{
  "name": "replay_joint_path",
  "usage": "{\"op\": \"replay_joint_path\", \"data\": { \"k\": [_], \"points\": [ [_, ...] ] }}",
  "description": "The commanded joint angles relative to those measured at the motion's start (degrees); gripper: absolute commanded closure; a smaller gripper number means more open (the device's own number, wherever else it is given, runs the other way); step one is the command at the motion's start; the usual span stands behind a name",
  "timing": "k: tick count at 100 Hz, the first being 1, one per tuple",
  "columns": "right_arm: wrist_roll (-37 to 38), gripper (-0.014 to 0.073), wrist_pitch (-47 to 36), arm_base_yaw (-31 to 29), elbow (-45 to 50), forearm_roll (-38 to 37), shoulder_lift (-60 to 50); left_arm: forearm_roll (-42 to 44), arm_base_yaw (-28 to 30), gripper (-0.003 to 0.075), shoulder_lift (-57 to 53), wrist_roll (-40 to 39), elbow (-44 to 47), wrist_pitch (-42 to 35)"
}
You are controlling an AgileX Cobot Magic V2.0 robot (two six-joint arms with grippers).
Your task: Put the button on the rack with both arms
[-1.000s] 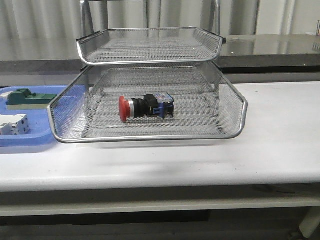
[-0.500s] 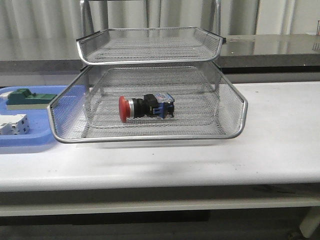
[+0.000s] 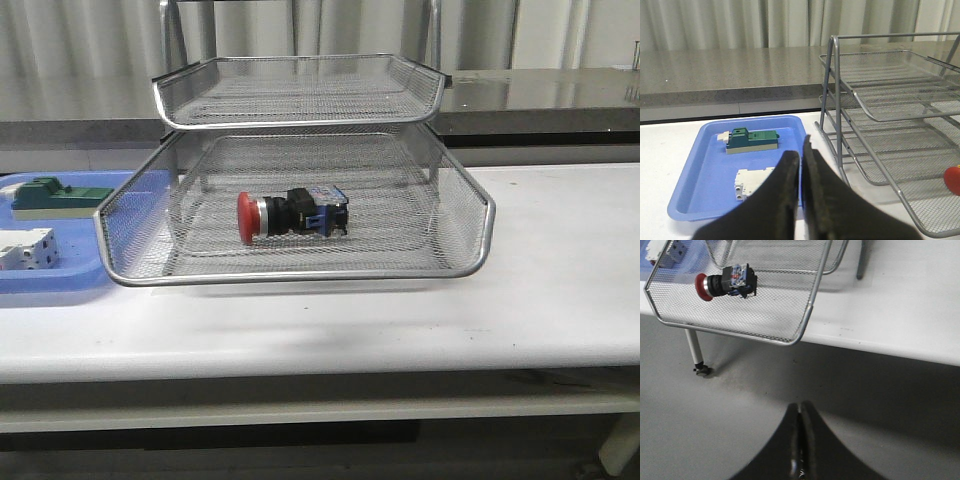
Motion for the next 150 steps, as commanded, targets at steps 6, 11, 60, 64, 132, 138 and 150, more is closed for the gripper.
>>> {"op": "replay_joint_path", "data": {
  "k": [6,11,60,64,132,138,150],
  "points": [
    [-3.48,0.0658,-5.25,1.78,-1.72,5.34,4.81,-0.67,0.14,0.0716,0.47,-0.46,-1.60,-4.95],
    [-3.54,0.0658,-6.49,3.38,-1.72,5.34,6.56,-0.67,0.14,0.0716,0.47,-0.46,-1.60,-4.95],
    [-3.54,0.0651,-24.51,27.27,-1.72,5.34,26.16,-0.67,0.14,0.0716,0.47,-0.46,-1.60,-4.95],
    [-3.54,0.0651,-25.79,28.58,-1.72,5.34,27.92,-0.67,0.14,0.0716,0.47,-0.46,-1.60,-4.95],
    [-3.54,0.0651,-43.64,42.38,-1.72,5.19,46.18,-0.67,0.14,0.0716,0.47,-0.46,-1.60,-4.95],
    [-3.54,0.0651,-45.00,42.38,-1.72,4.83,46.41,-0.67,0.14,0.0716,0.47,-0.46,-1.60,-4.95],
    [-3.54,0.0651,-48.28,42.38,-1.72,3.75,46.48,-0.67,0.14,0.0716,0.47,-0.46,-1.60,-4.95]
  ]
}}
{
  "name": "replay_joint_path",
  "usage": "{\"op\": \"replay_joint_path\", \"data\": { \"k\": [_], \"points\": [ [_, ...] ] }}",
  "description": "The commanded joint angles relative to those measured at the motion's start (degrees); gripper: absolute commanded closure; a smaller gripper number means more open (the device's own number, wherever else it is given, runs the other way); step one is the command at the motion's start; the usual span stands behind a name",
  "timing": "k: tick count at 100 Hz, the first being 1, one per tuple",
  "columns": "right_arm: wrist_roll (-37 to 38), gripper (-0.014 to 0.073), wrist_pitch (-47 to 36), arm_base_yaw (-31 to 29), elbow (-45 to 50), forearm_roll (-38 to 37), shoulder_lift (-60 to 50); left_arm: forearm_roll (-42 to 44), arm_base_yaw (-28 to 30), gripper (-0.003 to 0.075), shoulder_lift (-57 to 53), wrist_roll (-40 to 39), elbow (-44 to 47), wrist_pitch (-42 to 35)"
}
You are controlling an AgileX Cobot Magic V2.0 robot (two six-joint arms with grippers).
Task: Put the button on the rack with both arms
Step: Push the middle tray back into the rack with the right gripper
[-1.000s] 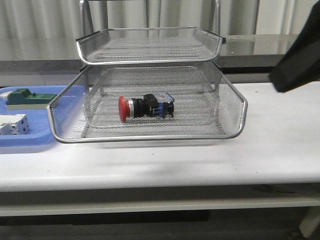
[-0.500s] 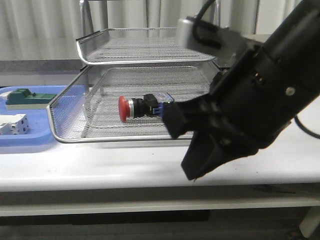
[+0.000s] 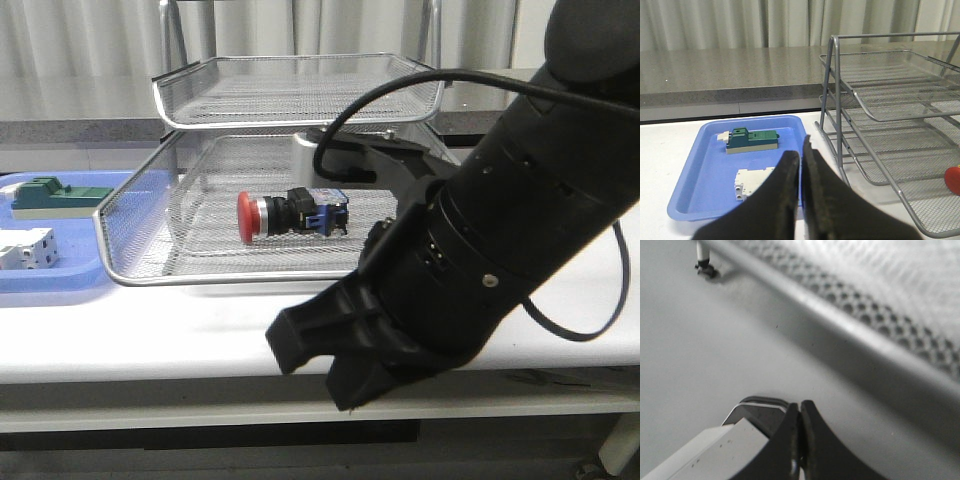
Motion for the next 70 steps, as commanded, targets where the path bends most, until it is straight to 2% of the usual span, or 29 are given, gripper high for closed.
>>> {"op": "replay_joint_path", "data": {
  "k": [1,29,70],
  "points": [
    [-0.64,0.0651,-4.87,0.09,-1.68,-0.88,-1.89,-0.67,0.04,0.0716,0.47,-0.46,-1.60,-4.95],
    [-0.64,0.0651,-11.03,-0.05,-1.87,-2.96,-1.08,-0.67,0.04,0.0716,0.47,-0.46,-1.60,-4.95],
    [-0.77,0.0651,-11.00,-1.77,-9.64,-4.87,5.03,-0.67,0.04,0.0716,0.47,-0.46,-1.60,-4.95]
  ]
}}
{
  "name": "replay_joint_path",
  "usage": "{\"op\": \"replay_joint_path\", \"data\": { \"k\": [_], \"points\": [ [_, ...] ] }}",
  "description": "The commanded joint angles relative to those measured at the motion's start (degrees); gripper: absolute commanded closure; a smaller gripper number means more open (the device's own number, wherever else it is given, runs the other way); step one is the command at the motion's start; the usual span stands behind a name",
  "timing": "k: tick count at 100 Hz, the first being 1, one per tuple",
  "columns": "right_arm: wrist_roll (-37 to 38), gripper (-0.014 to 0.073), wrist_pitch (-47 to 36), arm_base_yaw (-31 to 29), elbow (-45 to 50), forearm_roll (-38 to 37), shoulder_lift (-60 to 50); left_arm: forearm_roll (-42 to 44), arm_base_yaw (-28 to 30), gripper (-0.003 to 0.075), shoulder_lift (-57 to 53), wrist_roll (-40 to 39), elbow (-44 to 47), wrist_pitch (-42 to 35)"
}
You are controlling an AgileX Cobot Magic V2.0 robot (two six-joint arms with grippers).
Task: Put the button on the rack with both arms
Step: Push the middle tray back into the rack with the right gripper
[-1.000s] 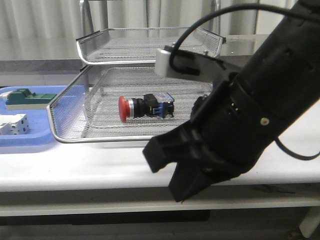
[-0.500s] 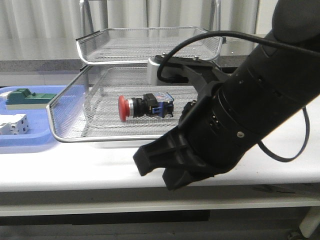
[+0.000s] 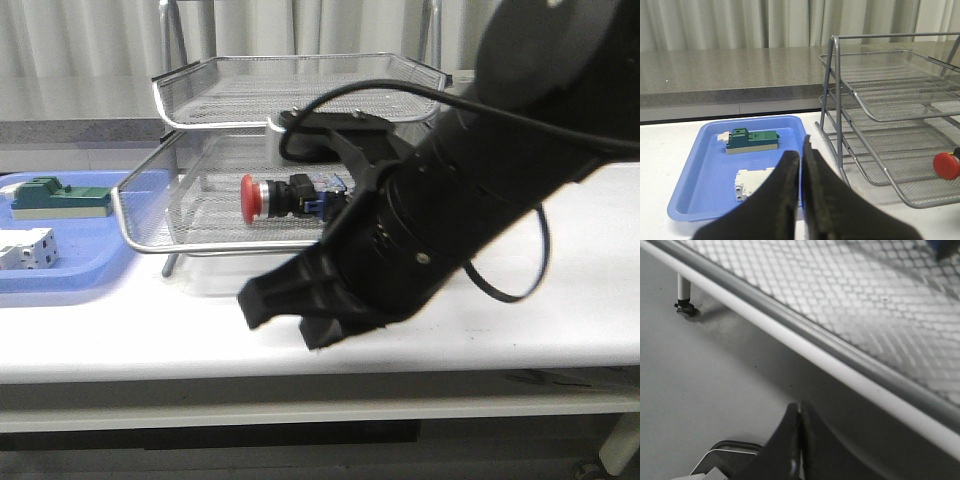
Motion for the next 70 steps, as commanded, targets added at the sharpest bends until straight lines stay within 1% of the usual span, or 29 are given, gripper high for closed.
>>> {"op": "replay_joint_path", "data": {
  "k": [1,17,33,45,70],
  "points": [
    [-1.08,0.0651,-3.51,-1.52,-3.41,-1.09,-1.13,-0.67,0.04,0.0716,0.47,-0.46,-1.60,-4.84],
    [-2.99,0.0651,-3.33,-4.85,-7.16,-1.88,0.92,-0.67,0.04,0.0716,0.47,-0.46,-1.60,-4.84],
    [-3.05,0.0651,-2.59,-8.73,-11.87,-3.80,3.16,-0.67,0.04,0.0716,0.47,-0.46,-1.60,-4.84],
    [-3.05,0.0651,-0.42,-11.70,-15.54,-4.96,5.28,-0.67,0.04,0.0716,0.47,-0.46,-1.60,-4.84],
    [-3.05,0.0651,0.84,-14.41,-20.18,-6.62,6.62,-0.67,0.04,0.0716,0.47,-0.46,-1.60,-4.84]
  ]
}}
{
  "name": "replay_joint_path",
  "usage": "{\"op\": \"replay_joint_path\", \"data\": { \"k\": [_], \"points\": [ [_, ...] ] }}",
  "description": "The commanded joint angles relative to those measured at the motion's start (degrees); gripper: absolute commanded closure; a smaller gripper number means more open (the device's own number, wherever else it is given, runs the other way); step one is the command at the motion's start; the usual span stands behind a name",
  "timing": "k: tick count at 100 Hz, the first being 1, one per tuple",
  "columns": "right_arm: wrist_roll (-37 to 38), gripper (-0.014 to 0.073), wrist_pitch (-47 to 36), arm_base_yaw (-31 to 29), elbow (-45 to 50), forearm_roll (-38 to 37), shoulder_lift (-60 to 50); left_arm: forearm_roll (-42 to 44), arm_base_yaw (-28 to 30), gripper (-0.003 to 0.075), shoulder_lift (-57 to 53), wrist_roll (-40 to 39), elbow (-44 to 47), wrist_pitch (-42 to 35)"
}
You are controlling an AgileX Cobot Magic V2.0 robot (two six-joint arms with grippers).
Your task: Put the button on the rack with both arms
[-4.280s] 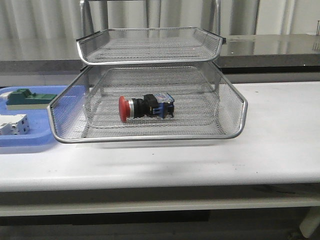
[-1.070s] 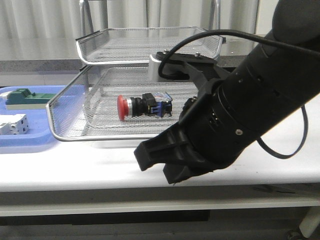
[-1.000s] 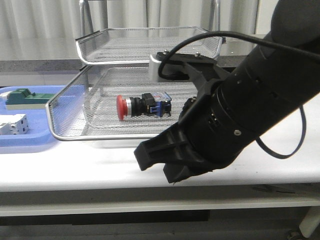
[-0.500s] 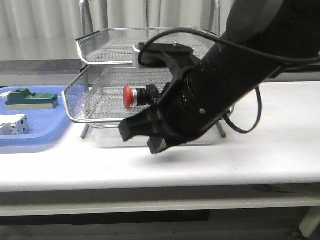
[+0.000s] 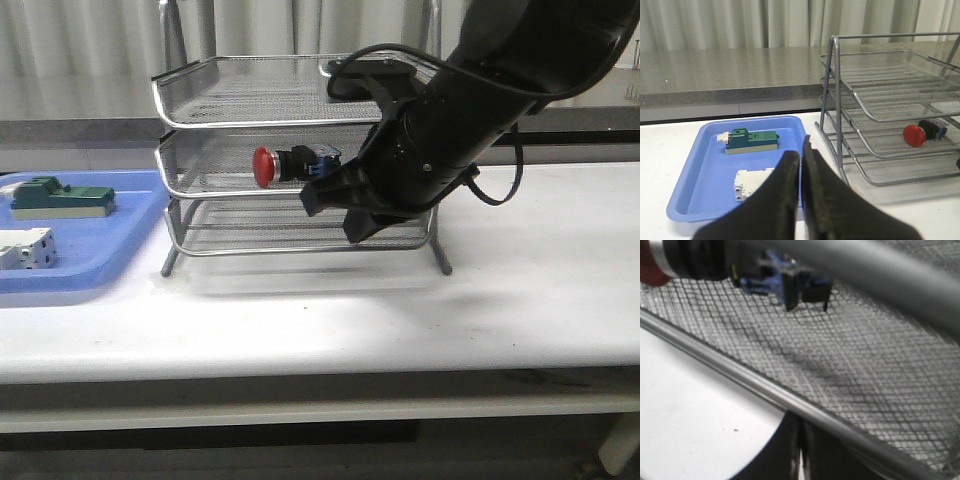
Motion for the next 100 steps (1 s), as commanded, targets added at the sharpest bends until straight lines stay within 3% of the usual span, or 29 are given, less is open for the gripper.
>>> {"op": "replay_joint_path", "data": {
  "k": [1,69,100],
  "points": [
    [0.10,0.0651,-3.06,-0.80,-2.91,-0.61,-2.79,-0.67,0.04,0.0716,0.47,-0.46,-1.60,-4.84],
    [1.35,0.0651,12.46,-1.48,-3.42,-0.61,-9.59,-0.67,0.04,0.0716,0.47,-0.46,-1.60,-4.84],
    [1.35,0.0651,14.05,-8.97,2.58,-0.77,-21.46,-0.67,0.04,0.0716,0.47,-0.46,-1.60,-4.84]
  ]
}}
